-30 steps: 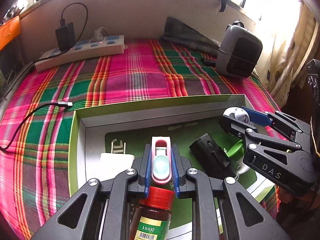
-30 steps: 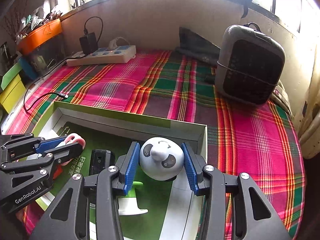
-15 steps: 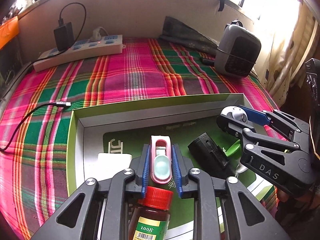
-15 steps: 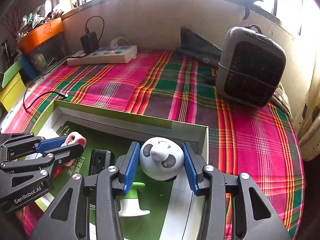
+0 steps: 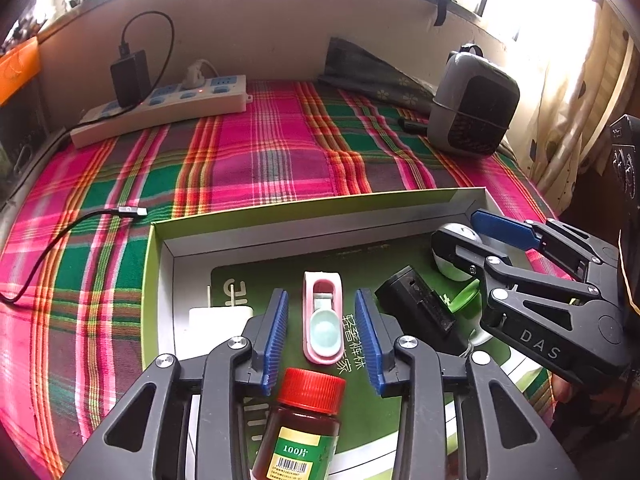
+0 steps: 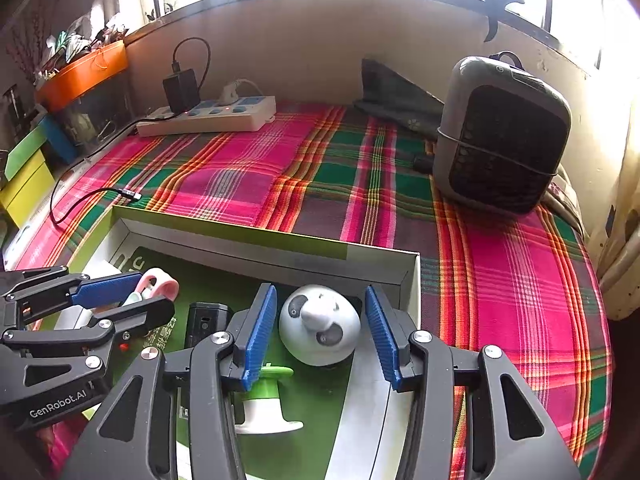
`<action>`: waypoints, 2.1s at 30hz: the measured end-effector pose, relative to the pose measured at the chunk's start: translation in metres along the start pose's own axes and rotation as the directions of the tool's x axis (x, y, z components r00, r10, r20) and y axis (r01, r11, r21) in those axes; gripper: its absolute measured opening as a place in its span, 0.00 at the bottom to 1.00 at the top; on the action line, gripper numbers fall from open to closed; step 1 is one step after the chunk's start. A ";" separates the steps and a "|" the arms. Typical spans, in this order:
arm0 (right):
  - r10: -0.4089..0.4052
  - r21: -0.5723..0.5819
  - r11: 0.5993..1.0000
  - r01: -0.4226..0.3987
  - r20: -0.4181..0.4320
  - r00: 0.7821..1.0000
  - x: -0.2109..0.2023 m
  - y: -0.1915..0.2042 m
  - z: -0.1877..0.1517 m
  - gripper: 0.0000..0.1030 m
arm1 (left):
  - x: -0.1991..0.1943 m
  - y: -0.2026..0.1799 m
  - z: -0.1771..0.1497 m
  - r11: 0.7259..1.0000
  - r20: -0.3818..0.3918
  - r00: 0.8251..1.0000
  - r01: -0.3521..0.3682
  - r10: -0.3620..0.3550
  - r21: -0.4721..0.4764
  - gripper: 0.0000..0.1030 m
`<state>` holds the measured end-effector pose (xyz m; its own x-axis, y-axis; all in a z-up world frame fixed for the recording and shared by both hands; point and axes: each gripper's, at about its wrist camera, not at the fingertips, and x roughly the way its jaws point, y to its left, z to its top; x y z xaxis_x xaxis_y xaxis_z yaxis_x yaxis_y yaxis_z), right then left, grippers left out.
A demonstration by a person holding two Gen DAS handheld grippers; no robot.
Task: Organize rigid objects
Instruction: 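Lower both items into the tray and open both tools, then withdraw both tools from the tray toward the remaining items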
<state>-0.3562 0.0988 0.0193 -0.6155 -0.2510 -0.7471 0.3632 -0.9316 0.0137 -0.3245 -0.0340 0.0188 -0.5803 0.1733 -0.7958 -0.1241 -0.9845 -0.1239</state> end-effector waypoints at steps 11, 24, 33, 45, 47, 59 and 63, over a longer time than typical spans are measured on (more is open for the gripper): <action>-0.004 0.015 1.000 0.003 0.027 1.000 -0.015 0.004 -0.001 0.47 | -0.017 -0.002 -0.006 1.000 0.019 1.000 -0.022 0.022 0.001 0.36; -0.008 0.024 1.000 0.006 0.059 0.998 -0.049 0.014 -0.012 0.47 | -0.057 -0.007 -0.021 0.999 0.068 0.996 -0.053 0.053 -0.006 0.36; -0.003 0.022 1.000 0.001 0.071 0.998 -0.072 0.022 -0.028 0.47 | -0.078 -0.006 -0.038 0.998 0.070 0.996 -0.059 0.061 -0.023 0.36; 0.014 0.051 0.999 -0.018 0.079 0.997 -0.097 0.030 -0.054 0.47 | -0.105 -0.002 -0.066 0.995 0.095 0.991 -0.090 0.095 -0.049 0.36; 0.019 0.052 0.998 -0.023 0.079 0.997 -0.101 0.031 -0.059 0.47 | -0.110 -0.002 -0.071 0.995 0.102 0.990 -0.092 0.096 -0.046 0.36; 0.065 0.032 0.997 -0.068 0.075 0.995 -0.124 0.053 -0.092 0.47 | -0.121 0.009 -0.102 0.993 0.089 0.992 -0.081 0.089 -0.087 0.36; 0.100 0.045 0.994 -0.103 0.059 0.993 -0.125 0.058 -0.103 0.47 | -0.124 0.013 -0.109 0.990 0.087 0.991 -0.094 0.103 -0.101 0.36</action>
<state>-0.1860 0.1031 0.0446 -0.6162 -0.3577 -0.7017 0.3929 -0.9117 0.1198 -0.1661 -0.0717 0.0510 -0.6578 0.0729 -0.7496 0.0129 -0.9941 -0.1081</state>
